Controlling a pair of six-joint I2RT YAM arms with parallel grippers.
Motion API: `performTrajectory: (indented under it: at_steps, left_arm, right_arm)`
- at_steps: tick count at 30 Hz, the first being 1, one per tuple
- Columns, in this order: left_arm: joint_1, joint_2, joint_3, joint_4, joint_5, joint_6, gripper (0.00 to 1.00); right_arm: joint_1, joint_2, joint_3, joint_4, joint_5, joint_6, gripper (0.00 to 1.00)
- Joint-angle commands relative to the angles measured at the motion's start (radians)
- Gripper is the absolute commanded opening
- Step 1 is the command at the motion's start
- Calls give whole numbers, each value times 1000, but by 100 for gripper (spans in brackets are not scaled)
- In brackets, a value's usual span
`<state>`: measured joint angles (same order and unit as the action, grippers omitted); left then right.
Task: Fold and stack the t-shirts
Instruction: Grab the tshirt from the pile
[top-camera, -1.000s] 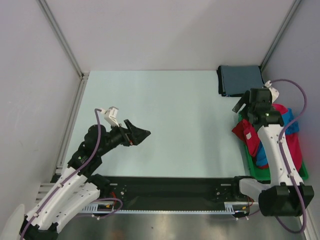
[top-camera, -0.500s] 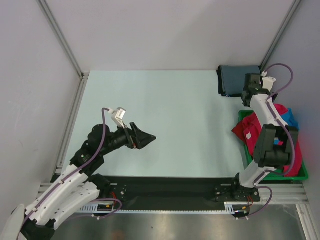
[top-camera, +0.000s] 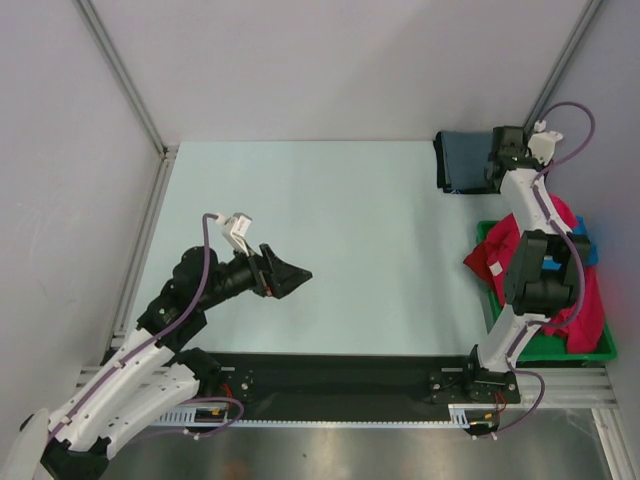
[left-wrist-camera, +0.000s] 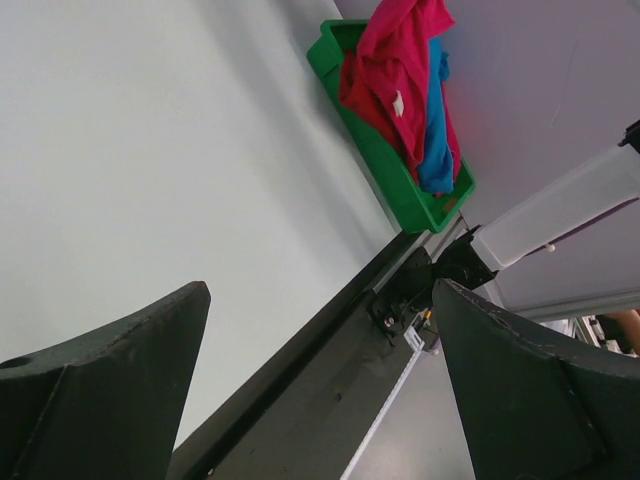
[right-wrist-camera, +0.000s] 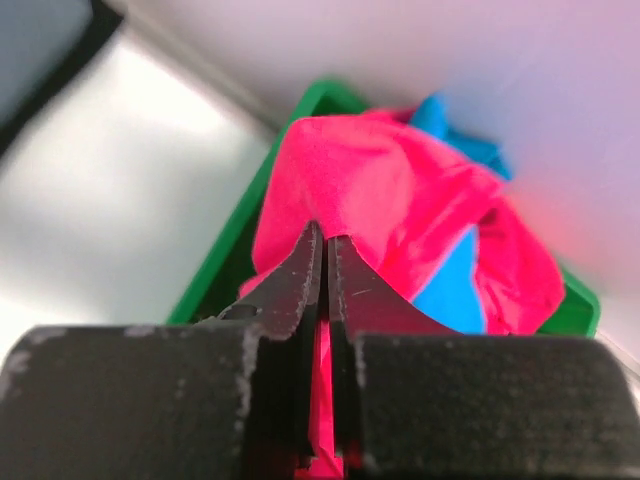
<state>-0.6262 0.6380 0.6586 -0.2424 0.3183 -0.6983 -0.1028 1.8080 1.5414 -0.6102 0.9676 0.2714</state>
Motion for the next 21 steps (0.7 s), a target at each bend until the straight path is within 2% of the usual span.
performTrajectory:
  at_steps: [1,8,10,11,12,15,19,21]
  left_arm:
    - [-7,23,42,17,16,2,100]
    - [-9,65,64,38,59,-40,100]
    - [-9,68,76,38,44,-41,100]
    - [-9,71,82,34,39,-46,100]
    - [-7,72,87,32,36,-50,100]
    - [-7,72,104,32,25,-72,99]
    - [-9,68,108,38,15,-104,98]
    - [-9,71,127,31,10,-110,98]
  right_arm:
    - [15,-145,118,-26,134,17,0]
    - [95,-389,201,113,239,-201,0]
    - [100,-427,217,238,267,-332,0]
    - [144,-459,218,303,273,-384,0]
    - [150,-470,218,445,266,-497,0]
    - [137,-449,268,610,249,-610,0]
    - [147,-378,402,705,183,-671,0]
    - [196,-325,485,714,148,-684,0]
